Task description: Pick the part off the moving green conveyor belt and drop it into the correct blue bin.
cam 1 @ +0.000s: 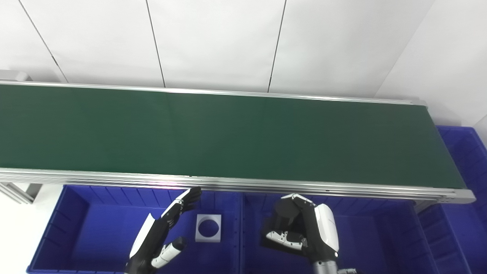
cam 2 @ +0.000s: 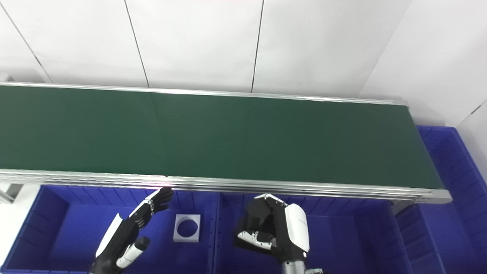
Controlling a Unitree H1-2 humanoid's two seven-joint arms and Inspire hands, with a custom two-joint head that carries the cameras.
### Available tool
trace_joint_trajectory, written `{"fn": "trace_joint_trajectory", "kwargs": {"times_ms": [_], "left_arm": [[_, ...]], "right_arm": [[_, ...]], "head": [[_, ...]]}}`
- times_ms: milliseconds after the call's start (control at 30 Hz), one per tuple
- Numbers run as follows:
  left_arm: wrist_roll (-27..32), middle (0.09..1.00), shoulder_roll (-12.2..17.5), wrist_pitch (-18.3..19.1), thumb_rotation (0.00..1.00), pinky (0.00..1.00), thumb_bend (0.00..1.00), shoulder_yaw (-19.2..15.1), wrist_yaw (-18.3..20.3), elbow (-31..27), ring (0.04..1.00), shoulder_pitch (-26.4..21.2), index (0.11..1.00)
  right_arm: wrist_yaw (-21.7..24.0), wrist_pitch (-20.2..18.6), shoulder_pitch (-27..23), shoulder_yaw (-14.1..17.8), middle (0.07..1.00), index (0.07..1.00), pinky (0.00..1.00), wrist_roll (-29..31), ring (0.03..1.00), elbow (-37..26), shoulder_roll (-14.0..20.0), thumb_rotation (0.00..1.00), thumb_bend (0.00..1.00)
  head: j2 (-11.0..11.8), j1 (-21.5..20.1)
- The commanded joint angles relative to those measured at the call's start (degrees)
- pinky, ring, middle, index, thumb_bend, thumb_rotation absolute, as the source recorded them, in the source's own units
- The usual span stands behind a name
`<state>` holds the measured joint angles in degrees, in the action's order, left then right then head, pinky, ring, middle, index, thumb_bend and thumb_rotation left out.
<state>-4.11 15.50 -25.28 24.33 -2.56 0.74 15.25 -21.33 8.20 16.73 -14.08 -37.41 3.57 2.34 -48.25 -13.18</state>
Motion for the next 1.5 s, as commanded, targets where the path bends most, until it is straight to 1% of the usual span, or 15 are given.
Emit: {"fn": "trace_joint_trajectory", "kwargs": {"times_ms": [0, 100, 233, 267, 300, 333, 433, 467, 533, 600, 700, 867, 1067, 1300, 1467], "left_arm": [[0.1, 0.904, 0.11, -1.61, 0.96, 0.86, 0.68, -0.73, 1.03, -1.63, 0.895, -0.3, 0.899], [0.26, 0.904, -0.17, -1.62, 0.96, 0.86, 0.68, -1.34, 1.77, -1.73, 0.895, -0.24, 0.899], [0.46, 0.906, -0.33, -1.63, 0.96, 0.86, 0.68, -2.09, 2.69, -2.01, 0.897, 0.01, 0.9], [0.57, 0.906, -0.41, -1.64, 0.96, 0.86, 0.69, -2.32, 2.89, -2.03, 0.896, 0.07, 0.899], [0.67, 0.904, -0.58, -1.63, 0.95, 0.85, 0.7, -2.54, 3.0, -2.0, 0.895, 0.14, 0.897], [0.81, 0.9, -0.8, -1.63, 0.95, 0.85, 0.7, -2.78, 3.13, -1.92, 0.891, 0.19, 0.893], [0.99, 0.899, -1.15, -1.61, 0.95, 0.85, 0.69, -3.32, 3.86, -1.88, 0.891, 0.33, 0.892], [0.99, 0.898, -1.22, -1.61, 0.95, 0.85, 0.69, -3.48, 4.05, -1.92, 0.889, 0.36, 0.891], [0.84, 0.898, -1.31, -1.63, 0.95, 0.85, 0.69, -3.72, 4.32, -1.97, 0.888, 0.4, 0.891], [0.77, 0.902, -1.36, -1.64, 0.95, 0.86, 0.7, -3.89, 4.58, -1.95, 0.895, 0.45, 0.895], [1.27, 0.903, -1.64, -1.64, 0.95, 0.85, 0.69, -4.21, 5.27, -1.84, 0.893, 0.51, 0.894], [0.81, 0.897, -2.22, -1.64, 0.95, 0.84, 0.68, -4.7, 5.5, -1.77, 0.888, 0.62, 0.887], [1.05, 0.903, -2.41, -1.64, 0.95, 0.85, 0.7, -5.17, 6.29, -1.24, 0.893, 0.47, 0.891], [1.33, 0.903, -2.93, -1.64, 0.95, 0.85, 0.68, -5.4, 6.79, 0.54, 0.891, -0.66, 0.891], [2.28, 0.909, -3.57, -1.64, 0.92, 0.88, 0.68, -5.94, 7.96, 2.97, 0.903, -2.1, 0.898]], "right_arm": [[-2.16, 2.78, -0.65, -0.62, 0.514, 0.5, 0.4, -1.62, 0.424, -0.22, 0.08, 0.0, 0.51], [-1.97, 1.83, -1.01, -1.07, 0.517, 0.492, 0.45, -3.13, 0.438, 0.76, 0.68, 0.0, 0.51], [-2.03, 1.35, -1.16, -1.61, 0.532, 0.505, 0.43, -4.57, 0.417, 1.44, 1.42, 0.0, 0.51], [-1.85, 1.0, -1.1, -1.71, 0.527, 0.494, 0.48, -4.86, 0.431, 1.3, 1.46, 0.0, 0.51], [-1.69, 0.61, -1.01, -1.8, 0.526, 0.484, 0.54, -5.09, 0.549, 1.11, 1.43, 0.0, 0.52], [-1.53, 0.3, -0.93, -1.89, 0.63, 0.491, 0.6, -5.31, 0.644, 0.94, 1.41, 0.07, 0.51], [-0.97, -0.87, -0.65, -2.43, 0.732, 0.496, 0.75, -7.06, 0.77, 0.03, 1.71, 0.12, 0.51], [-0.51, -1.27, -0.54, -2.63, 0.76, 0.615, 0.81, -7.56, 0.8, -0.35, 1.89, 0.09, 0.57], [0.2, -1.76, -0.25, -2.85, 0.774, 0.688, 0.83, -7.99, 0.814, -0.89, 2.12, 0.07, 0.61], [0.83, -2.13, 0.25, -2.94, 0.816, 0.741, 0.87, -7.87, 0.857, -1.42, 2.2, 0.13, 0.65], [1.76, -1.88, 1.21, -2.88, 0.925, 0.838, 0.93, -6.4, 0.938, -2.34, 2.23, 0.31, 0.71], [3.2, -1.56, 2.67, -2.5, 0.96, 0.882, 0.95, -4.61, 0.975, -4.73, 2.18, 0.41, 0.72], [3.2, 0.15, 4.14, -1.97, 0.96, 0.926, 0.88, -1.88, 0.951, -6.32, 2.09, 0.53, 0.75], [2.28, 4.76, 5.54, -1.73, 0.947, 0.952, 0.84, 4.35, 0.923, -6.79, 1.19, 0.62, 0.77], [2.81, 10.26, 4.87, -1.77, 0.91, 0.976, 0.8, 9.0, 0.876, -4.74, 1.45, 0.7, 0.79]], "head": [[-0.04, 0.01], [-0.21, -0.02], [-0.37, -0.07], [-0.39, -0.08], [-0.42, -0.08], [-0.43, -0.15], [-0.48, -0.26], [-0.54, -0.36], [-0.52, -0.45], [-0.48, -0.5], [-0.57, -0.68], [-0.49, -0.65], [-0.62, -0.8], [-0.59, -0.88], [-0.39, -0.72]]}}
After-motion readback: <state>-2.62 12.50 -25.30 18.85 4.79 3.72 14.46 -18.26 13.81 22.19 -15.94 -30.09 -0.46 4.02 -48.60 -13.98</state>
